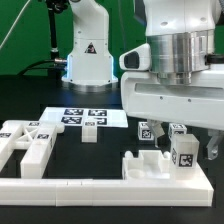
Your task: Assemble chair
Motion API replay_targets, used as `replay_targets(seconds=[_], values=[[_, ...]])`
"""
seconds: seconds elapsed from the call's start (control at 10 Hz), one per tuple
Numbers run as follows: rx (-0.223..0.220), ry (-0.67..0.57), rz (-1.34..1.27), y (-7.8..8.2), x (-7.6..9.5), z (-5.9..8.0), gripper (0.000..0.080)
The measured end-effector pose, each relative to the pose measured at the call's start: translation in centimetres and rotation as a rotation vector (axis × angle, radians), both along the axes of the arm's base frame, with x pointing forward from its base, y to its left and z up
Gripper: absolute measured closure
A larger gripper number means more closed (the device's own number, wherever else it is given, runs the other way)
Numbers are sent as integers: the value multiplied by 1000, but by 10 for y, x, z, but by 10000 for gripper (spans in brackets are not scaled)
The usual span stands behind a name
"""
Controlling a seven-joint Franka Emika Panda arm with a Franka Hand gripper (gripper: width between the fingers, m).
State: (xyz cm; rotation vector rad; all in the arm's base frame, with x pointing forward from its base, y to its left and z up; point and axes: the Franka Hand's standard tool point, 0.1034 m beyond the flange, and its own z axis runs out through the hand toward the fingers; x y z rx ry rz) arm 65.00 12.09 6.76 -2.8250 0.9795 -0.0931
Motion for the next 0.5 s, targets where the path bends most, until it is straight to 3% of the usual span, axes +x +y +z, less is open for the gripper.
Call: replay_targets(seconds=[0.2,0.5], values=[[-15,-12,107,-2,0,-1,151],[-148,-118,562,1,8,-1,151]])
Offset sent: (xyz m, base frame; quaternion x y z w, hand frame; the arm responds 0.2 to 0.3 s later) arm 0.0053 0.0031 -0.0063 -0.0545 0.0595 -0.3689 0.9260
